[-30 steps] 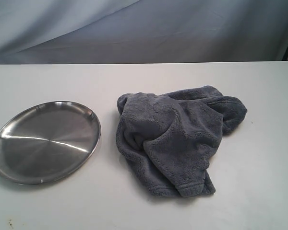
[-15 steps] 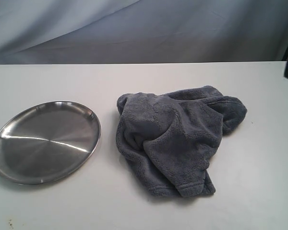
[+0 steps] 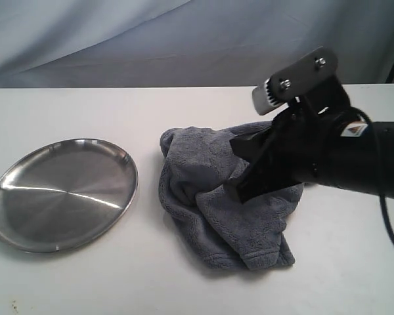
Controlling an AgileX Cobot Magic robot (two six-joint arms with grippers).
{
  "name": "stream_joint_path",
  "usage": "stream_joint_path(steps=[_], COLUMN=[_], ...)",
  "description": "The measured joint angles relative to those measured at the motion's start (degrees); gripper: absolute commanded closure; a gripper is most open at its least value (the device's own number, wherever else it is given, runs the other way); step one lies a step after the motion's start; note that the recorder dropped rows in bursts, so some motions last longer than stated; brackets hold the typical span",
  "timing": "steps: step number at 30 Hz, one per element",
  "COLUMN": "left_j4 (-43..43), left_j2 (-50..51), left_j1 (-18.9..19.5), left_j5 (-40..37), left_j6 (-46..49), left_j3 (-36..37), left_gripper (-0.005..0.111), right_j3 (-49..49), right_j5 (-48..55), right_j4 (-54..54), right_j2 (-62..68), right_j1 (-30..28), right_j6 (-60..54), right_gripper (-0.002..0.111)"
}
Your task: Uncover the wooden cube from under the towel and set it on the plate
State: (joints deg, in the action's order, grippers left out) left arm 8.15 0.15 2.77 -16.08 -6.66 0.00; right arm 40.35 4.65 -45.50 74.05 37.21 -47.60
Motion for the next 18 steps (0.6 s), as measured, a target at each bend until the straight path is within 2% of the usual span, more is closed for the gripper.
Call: stream_joint_path(steps=[4, 10, 12, 18], left_j4=[0.00, 0.00, 0.00, 0.00], left_j2=[0.00, 0.00, 0.00, 0.00], left_j1=[0.00, 0.00, 0.00, 0.00], left_j5=[0.00, 0.00, 0.00, 0.00], left_j6=[0.00, 0.00, 0.00, 0.00], left_j3=[0.00, 0.00, 0.00, 0.00], left_gripper=[0.107, 0.107, 0.107, 0.107], right_j3=[0.10, 0.10, 0.10, 0.10], right_j5=[-5.80, -9.28, -9.76, -13.35], right_j4=[-0.53, -0.46, 4.45, 29.97], right_j2=[4.52, 6.49, 6.53, 8.94], right_j1=[0.61, -1.04, -1.16, -1.16], right_j6=[-0.11, 1.45, 6.55, 35.89], right_gripper=[0.108, 0.108, 0.108, 0.108])
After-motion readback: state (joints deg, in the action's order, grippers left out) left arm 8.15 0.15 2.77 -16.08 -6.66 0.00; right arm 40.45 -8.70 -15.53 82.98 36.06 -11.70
